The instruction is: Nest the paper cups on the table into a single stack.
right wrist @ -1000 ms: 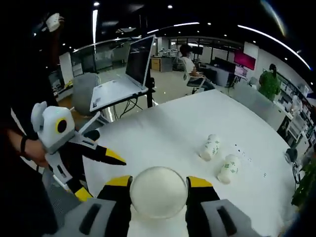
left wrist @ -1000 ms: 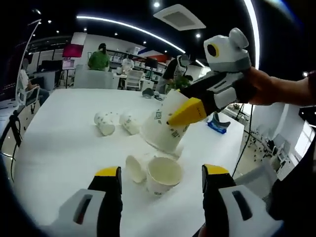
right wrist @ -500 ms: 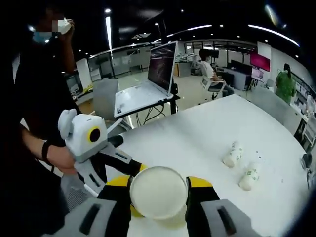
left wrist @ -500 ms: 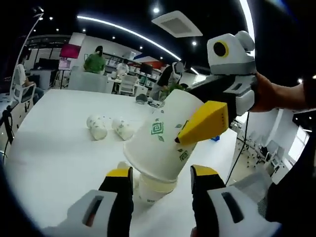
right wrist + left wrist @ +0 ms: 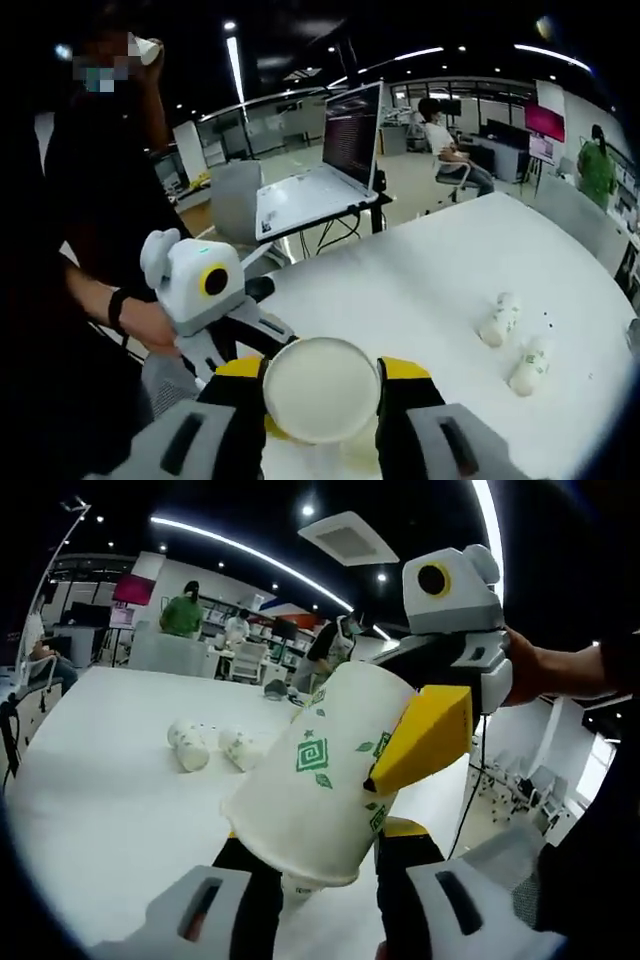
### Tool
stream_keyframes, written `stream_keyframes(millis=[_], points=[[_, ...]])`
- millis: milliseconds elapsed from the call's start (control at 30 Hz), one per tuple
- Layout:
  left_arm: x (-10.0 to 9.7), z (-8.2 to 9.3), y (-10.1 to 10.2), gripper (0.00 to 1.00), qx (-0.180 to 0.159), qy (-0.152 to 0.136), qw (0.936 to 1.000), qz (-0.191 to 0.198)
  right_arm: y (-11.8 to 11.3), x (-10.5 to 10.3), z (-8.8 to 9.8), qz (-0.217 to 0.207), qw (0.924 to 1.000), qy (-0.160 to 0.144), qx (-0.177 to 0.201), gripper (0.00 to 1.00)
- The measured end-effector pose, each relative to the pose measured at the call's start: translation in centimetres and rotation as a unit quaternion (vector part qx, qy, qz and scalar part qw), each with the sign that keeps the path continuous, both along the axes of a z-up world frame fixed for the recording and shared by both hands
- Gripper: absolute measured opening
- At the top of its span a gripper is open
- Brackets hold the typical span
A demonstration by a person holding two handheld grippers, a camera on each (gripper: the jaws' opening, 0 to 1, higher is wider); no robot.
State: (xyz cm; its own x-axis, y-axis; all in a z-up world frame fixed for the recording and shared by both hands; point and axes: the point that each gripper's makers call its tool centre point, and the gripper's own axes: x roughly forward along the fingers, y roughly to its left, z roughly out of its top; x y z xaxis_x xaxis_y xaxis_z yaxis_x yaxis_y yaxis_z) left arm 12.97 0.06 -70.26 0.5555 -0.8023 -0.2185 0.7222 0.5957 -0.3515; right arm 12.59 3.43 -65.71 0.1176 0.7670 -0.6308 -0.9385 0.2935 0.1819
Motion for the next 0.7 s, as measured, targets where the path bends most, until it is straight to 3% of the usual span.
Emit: stream_keyframes(millis=[333, 700], points=[[-1.3, -0.6, -0.2, 0.26, 0.036, -0.017, 0.9985, -0.038, -1.0, -1.3, -0.9, 0.066, 0.9973, 0.009, -0.032, 0.41], [-2.5, -0.7, 0.1, 0.18, 0.042, -0.022, 0.9969, -0.062, -2.5, -2.2, -3.6, 0.126, 0.9880, -0.001, -0.090, 0.41]])
